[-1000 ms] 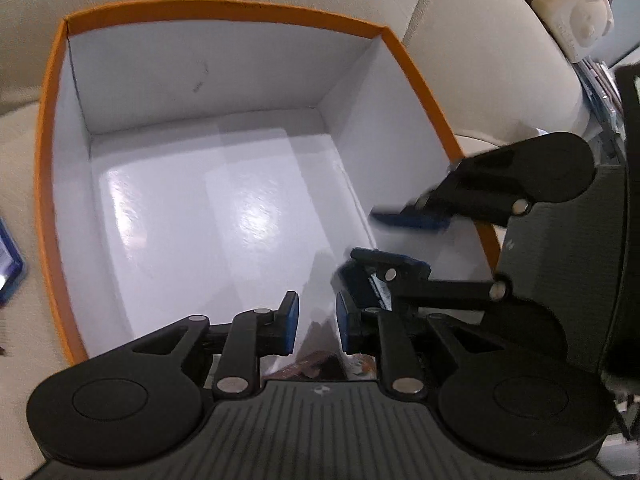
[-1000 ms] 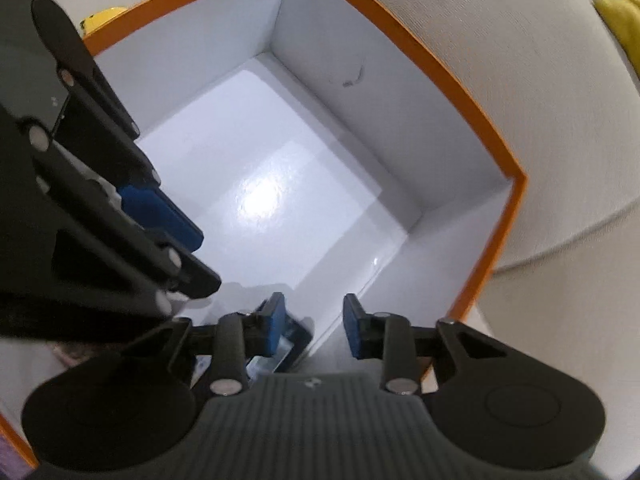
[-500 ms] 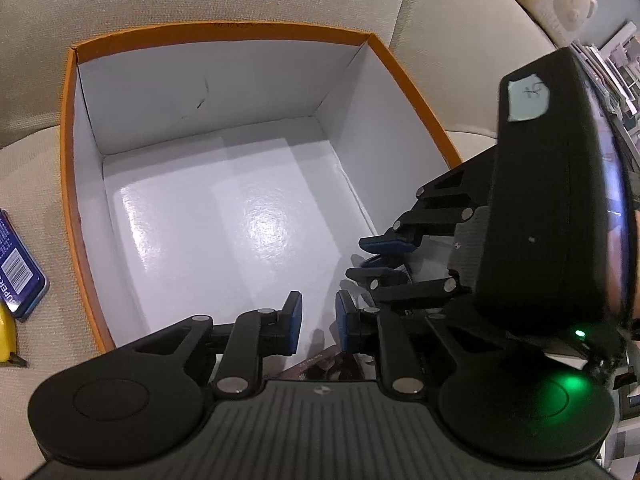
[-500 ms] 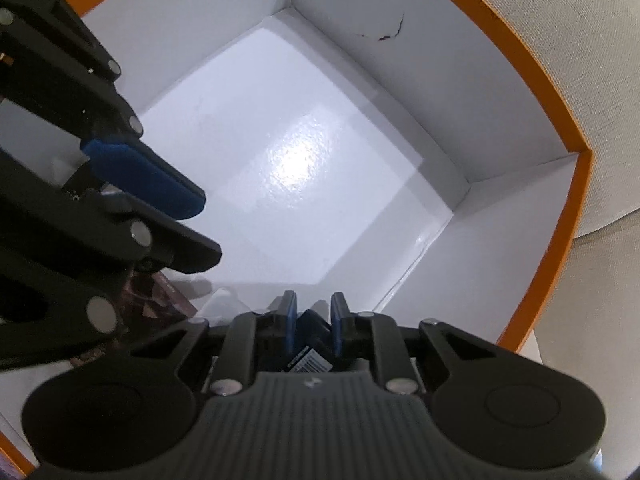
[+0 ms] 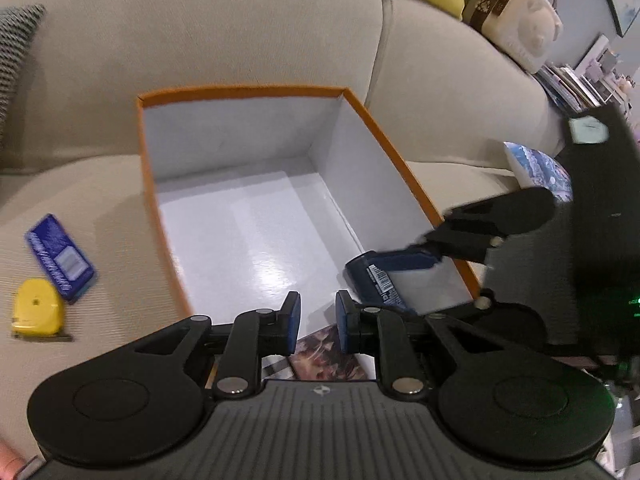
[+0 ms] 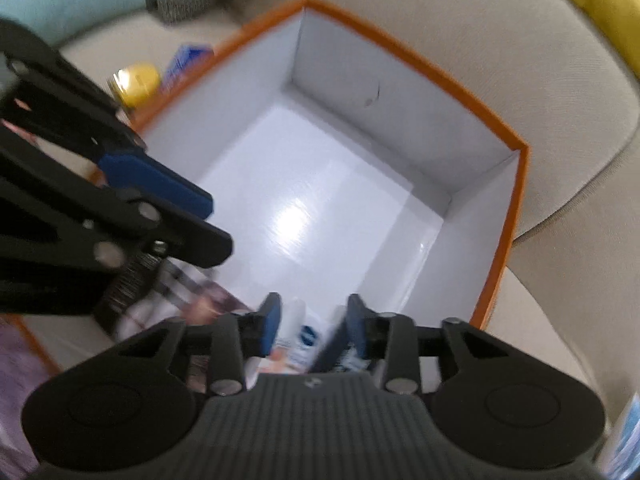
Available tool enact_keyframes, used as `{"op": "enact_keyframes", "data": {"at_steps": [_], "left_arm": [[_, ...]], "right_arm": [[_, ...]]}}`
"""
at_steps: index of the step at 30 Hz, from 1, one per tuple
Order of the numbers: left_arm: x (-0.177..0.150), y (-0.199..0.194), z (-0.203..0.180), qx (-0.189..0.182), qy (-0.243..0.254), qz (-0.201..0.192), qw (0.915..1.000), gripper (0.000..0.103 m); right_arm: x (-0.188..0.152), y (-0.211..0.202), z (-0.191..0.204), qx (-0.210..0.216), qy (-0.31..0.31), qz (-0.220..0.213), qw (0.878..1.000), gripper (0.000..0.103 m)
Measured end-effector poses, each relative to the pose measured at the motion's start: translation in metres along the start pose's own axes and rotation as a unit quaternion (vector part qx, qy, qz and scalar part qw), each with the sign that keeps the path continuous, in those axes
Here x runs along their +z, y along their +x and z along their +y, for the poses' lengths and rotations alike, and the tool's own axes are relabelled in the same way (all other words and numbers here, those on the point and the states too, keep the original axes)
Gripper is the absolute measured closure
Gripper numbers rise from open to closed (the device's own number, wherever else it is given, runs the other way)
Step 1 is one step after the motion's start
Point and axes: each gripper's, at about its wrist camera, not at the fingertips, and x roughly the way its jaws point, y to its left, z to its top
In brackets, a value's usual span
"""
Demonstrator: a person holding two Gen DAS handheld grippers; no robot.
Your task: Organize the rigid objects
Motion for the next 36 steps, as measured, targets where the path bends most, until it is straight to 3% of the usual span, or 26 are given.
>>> {"op": "enact_keyframes", "data": {"at_steps": [7, 12, 17, 22, 26, 30, 33, 36], "left_arm": [[-0.016, -0.049, 0.007, 0.013, 0.01, -0.034, 0.9993, 0.079], [-0.033, -0.079, 0.033, 0.045, -0.014, -0.036, 0.9983, 0.075], [-0.05, -0.113, 0.078, 0.064, -0.051, -0.024, 0.9963, 0.075], [-0.067, -0.137, 0.124, 0.078, -0.084, 0.013, 0.9933, 0.075], [-0.079, -0.143, 0.147, 0.09, -0.079, 0.045, 0.9918, 0.075], [-0.084, -0.134, 0.158, 0.095, -0.068, 0.087, 0.9894, 0.056], [-0.088, -0.124, 0.165, 0.118, -0.071, 0.123, 0.9828, 0.056], [-0.089, -0.117, 0.17, 0.11, -0.073, 0.136, 0.9818, 0.045]], "right_arm": [[-0.002, -0.049, 0.033, 0.012, 0.062, -0.07, 0.996, 0.059], [0.009, -0.065, 0.067, 0.057, 0.095, -0.122, 0.986, 0.052], [0.025, -0.063, 0.11, 0.108, 0.115, -0.135, 0.978, 0.052], [0.038, -0.052, 0.145, 0.137, 0.111, -0.113, 0.978, 0.052], [0.046, -0.038, 0.166, 0.159, 0.091, -0.08, 0.98, 0.052], [0.051, -0.019, 0.183, 0.169, 0.097, -0.034, 0.98, 0.052], [0.051, -0.003, 0.191, 0.18, 0.118, 0.004, 0.977, 0.051], [0.051, 0.011, 0.194, 0.19, 0.145, 0.029, 0.97, 0.04]]}}
